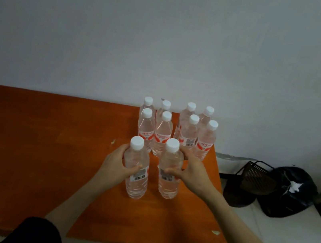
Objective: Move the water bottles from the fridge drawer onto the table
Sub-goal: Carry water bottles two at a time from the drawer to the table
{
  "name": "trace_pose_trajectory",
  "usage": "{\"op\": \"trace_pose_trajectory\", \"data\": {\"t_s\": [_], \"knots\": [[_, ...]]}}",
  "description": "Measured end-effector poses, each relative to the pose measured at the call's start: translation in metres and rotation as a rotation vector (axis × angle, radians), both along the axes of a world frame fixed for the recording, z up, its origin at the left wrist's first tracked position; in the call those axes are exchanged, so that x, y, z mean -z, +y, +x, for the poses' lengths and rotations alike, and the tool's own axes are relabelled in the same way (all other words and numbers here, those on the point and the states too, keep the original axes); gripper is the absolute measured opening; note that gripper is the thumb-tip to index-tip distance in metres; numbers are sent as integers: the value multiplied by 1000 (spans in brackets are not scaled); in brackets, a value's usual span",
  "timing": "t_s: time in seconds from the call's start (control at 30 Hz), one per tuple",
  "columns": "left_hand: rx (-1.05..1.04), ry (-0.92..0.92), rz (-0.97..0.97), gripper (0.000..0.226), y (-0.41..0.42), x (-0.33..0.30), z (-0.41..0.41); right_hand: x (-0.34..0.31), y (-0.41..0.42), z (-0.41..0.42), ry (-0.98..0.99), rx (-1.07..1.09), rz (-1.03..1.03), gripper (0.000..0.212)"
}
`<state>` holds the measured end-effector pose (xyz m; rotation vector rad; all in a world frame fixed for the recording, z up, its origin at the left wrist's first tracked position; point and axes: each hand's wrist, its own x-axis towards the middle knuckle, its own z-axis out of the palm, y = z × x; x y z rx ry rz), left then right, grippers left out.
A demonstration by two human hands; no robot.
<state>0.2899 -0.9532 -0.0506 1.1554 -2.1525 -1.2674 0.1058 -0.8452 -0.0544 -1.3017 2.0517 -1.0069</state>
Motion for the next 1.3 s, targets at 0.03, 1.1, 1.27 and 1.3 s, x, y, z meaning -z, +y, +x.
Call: {"op": "trace_pose_trajectory", "data": {"t_s": [0.03,1.1,1.27,1.3], "knots": [[18,-12,-4,66,-11,4,-5,2,-10,-3,-13,7,8,71],[50,-26,-24,74,-92,59,-55,55,-91,-22,-127,197,4,76],[18,-33,-7,75,-86,59,-50,50,-89,-11,-208,205,-27,75],[31,-44,-3,75,-85,59,-49,46,-85,-9,-219,186,-32,75]]}}
